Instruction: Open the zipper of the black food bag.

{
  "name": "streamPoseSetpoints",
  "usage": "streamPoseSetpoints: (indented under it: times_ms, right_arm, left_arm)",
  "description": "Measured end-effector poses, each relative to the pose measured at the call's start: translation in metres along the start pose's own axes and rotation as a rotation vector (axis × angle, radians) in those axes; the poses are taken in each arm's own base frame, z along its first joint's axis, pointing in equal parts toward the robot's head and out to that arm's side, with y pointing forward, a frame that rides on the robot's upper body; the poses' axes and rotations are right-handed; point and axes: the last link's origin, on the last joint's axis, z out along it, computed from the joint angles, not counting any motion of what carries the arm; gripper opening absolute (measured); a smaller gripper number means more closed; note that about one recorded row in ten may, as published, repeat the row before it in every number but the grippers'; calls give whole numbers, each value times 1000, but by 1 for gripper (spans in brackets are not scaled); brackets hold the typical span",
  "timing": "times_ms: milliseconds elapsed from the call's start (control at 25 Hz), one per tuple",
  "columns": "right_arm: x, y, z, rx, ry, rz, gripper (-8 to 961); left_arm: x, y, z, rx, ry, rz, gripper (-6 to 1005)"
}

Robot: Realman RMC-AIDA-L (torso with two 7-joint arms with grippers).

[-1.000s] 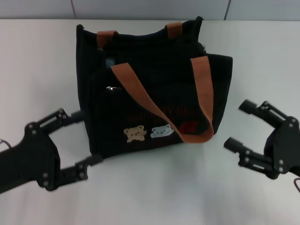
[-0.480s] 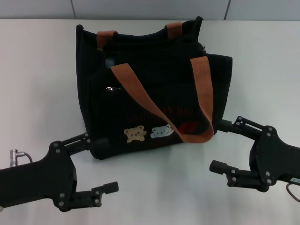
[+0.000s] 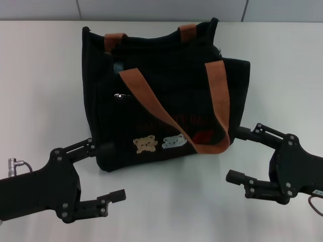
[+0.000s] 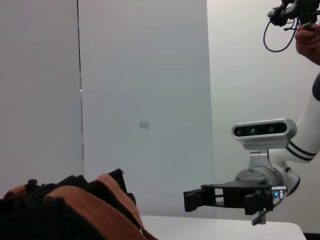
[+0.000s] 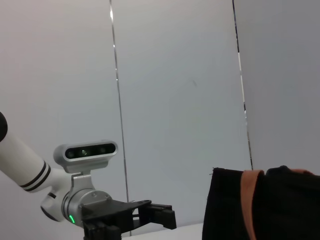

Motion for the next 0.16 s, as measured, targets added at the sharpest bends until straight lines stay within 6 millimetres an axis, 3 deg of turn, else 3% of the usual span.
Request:
streamPoseSetpoints:
  times_ms: [160]
  right_arm:
    - [0, 0, -1, 7, -2, -1, 843]
  left_arm:
    - [0, 1, 0, -1, 6, 0, 813]
